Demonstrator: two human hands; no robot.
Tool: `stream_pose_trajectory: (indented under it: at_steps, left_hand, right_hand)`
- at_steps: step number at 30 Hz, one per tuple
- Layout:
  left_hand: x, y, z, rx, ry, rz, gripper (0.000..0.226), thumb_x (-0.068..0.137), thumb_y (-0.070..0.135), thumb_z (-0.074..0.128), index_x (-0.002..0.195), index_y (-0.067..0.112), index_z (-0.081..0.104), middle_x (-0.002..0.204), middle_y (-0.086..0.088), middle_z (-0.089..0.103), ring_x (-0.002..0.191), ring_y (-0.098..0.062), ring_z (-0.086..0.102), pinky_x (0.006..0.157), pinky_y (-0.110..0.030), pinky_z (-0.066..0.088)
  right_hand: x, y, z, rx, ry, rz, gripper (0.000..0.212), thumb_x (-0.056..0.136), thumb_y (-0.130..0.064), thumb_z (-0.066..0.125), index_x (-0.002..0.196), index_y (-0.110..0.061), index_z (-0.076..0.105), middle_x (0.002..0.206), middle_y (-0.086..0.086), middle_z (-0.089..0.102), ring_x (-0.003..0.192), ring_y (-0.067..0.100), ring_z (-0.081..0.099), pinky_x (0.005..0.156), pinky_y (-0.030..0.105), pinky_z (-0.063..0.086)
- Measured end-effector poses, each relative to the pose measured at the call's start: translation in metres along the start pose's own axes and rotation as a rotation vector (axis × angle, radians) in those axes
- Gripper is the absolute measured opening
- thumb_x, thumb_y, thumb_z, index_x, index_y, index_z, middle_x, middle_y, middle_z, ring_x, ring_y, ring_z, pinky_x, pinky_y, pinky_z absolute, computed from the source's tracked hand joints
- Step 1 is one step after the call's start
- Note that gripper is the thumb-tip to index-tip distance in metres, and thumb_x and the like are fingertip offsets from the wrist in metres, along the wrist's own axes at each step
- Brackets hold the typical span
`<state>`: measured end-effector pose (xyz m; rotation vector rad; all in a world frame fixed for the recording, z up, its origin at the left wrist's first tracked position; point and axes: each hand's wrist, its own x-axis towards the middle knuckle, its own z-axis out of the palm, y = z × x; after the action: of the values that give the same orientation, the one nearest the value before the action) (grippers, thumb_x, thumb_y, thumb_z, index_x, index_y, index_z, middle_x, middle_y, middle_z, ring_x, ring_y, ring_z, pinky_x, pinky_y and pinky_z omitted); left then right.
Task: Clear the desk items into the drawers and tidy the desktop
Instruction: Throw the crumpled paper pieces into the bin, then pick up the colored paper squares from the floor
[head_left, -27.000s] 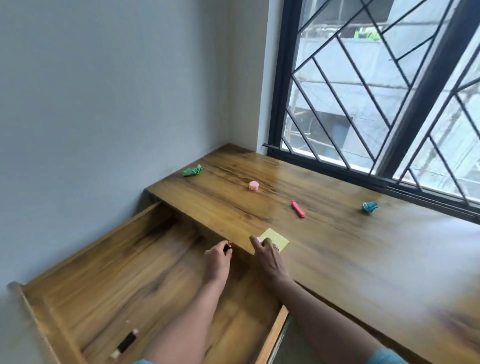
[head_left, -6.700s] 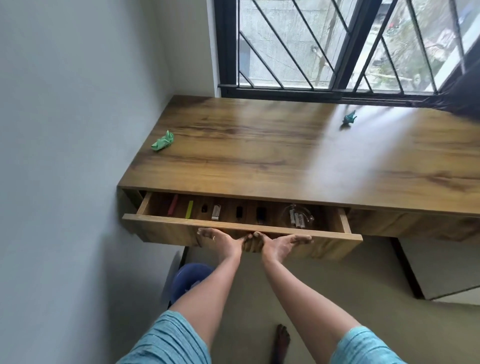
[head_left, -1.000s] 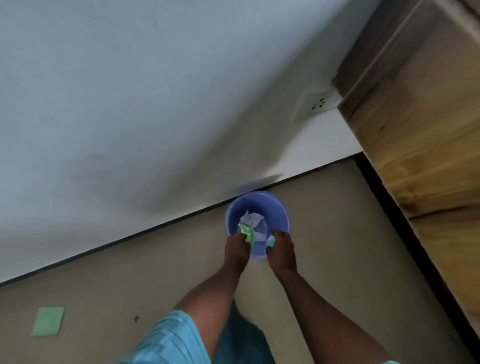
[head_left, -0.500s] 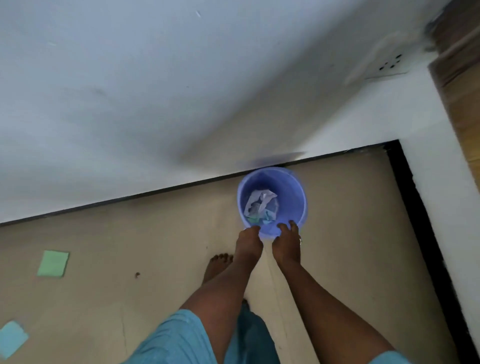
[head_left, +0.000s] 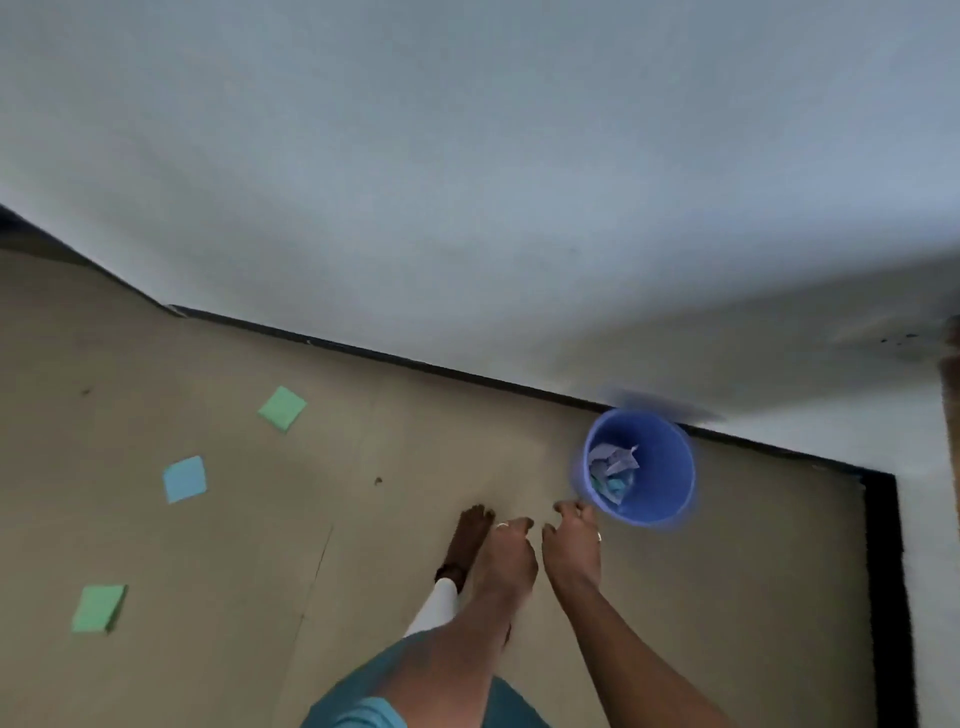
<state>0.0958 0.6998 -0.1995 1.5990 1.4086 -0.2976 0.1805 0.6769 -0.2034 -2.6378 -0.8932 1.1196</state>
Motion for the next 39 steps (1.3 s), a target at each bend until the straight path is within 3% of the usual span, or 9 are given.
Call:
stream_pose_trajectory:
  at_steps: [6,13,15,18,21,30,34,36,39]
  left_hand:
    - [-0.026,-0.074,-0.064,-0.238,0.195,-0.212,0.043,0.098,0.005,0.034,0.139,0.017,0.045,0.14,-0.003,0.05,0.126,-0.016,0.05,0.102,-0.025,0.041]
    - [-0.017,-0.198,-0.149,-0.369,0.341,-0.406,0.043,0.097,0.007,0.036,0.138,0.016,0.046,0.14,-0.004,0.05,0.13,-0.017,0.046,0.107,-0.026,0.035]
    - [-0.012,-0.236,-0.175,-0.379,0.354,-0.463,0.043,0.097,0.008,0.035,0.137,0.019,0.047,0.138,-0.002,0.052,0.13,-0.017,0.045,0.108,-0.027,0.031]
    - [-0.004,-0.293,-0.211,-0.419,0.384,-0.536,0.043,0.093,0.011,0.037,0.132,0.025,0.052,0.134,-0.001,0.057,0.124,-0.02,0.051,0.105,-0.032,0.039]
    - [0.016,-0.346,-0.234,-0.463,0.39,-0.582,0.042,0.094,0.01,0.038,0.134,0.019,0.05,0.136,-0.003,0.053,0.126,-0.02,0.049,0.101,-0.028,0.04]
    - [0.146,-0.518,-0.219,-0.562,0.468,-0.725,0.04,0.093,0.008,0.043,0.132,0.012,0.051,0.138,-0.009,0.047,0.128,-0.024,0.043,0.102,-0.033,0.04]
    - [0.226,-0.6,-0.21,-0.628,0.569,-0.783,0.041,0.094,0.007,0.041,0.134,0.01,0.048,0.139,-0.012,0.045,0.13,-0.028,0.04,0.104,-0.036,0.037]
    - [0.259,-0.635,-0.211,-0.649,0.636,-0.817,0.043,0.093,0.005,0.04,0.136,0.007,0.046,0.139,-0.015,0.045,0.13,-0.029,0.04,0.105,-0.036,0.035]
    - [0.302,-0.681,-0.217,-0.621,0.701,-0.873,0.053,0.095,0.011,0.046,0.144,0.003,0.03,0.147,-0.016,0.034,0.135,-0.032,0.031,0.109,-0.037,0.029]
  right_hand:
    - [-0.037,-0.086,0.052,-0.11,-0.132,-0.183,0.037,0.091,-0.012,0.054,0.128,-0.008,0.053,0.146,0.009,0.034,0.125,0.027,0.047,0.102,0.031,0.04]
    - [-0.055,-0.2,0.144,-0.21,-0.273,-0.347,0.042,0.09,-0.01,0.057,0.131,-0.007,0.049,0.143,0.009,0.038,0.126,0.028,0.045,0.1,0.033,0.04]
    - [-0.055,-0.232,0.17,-0.243,-0.295,-0.353,0.045,0.09,-0.012,0.057,0.134,-0.007,0.047,0.142,0.009,0.039,0.127,0.027,0.044,0.1,0.033,0.04]
    - [-0.052,-0.281,0.203,-0.264,-0.299,-0.333,0.046,0.09,-0.013,0.059,0.134,-0.008,0.047,0.141,0.01,0.041,0.126,0.027,0.045,0.098,0.031,0.041]
    - [-0.041,-0.32,0.241,-0.245,-0.309,-0.331,0.045,0.089,-0.013,0.06,0.132,-0.007,0.048,0.139,0.011,0.043,0.123,0.027,0.048,0.097,0.03,0.04]
    - [0.091,-0.365,0.398,-0.365,-0.394,-0.392,0.043,0.088,-0.011,0.059,0.129,-0.005,0.049,0.126,0.017,0.056,0.116,0.029,0.053,0.093,0.029,0.04]
    - [0.169,-0.381,0.478,-0.42,-0.361,-0.446,0.033,0.091,0.002,0.045,0.121,-0.001,0.059,0.122,0.016,0.062,0.115,0.03,0.055,0.084,0.02,0.036]
    - [0.201,-0.389,0.509,-0.448,-0.33,-0.455,0.038,0.089,0.008,0.041,0.117,-0.002,0.063,0.122,0.014,0.063,0.117,0.029,0.055,0.089,0.021,0.036]
    - [0.241,-0.398,0.556,-0.463,-0.229,-0.43,0.036,0.09,0.0,0.049,0.126,-0.003,0.056,0.13,0.016,0.055,0.122,0.03,0.05,0.096,0.027,0.036]
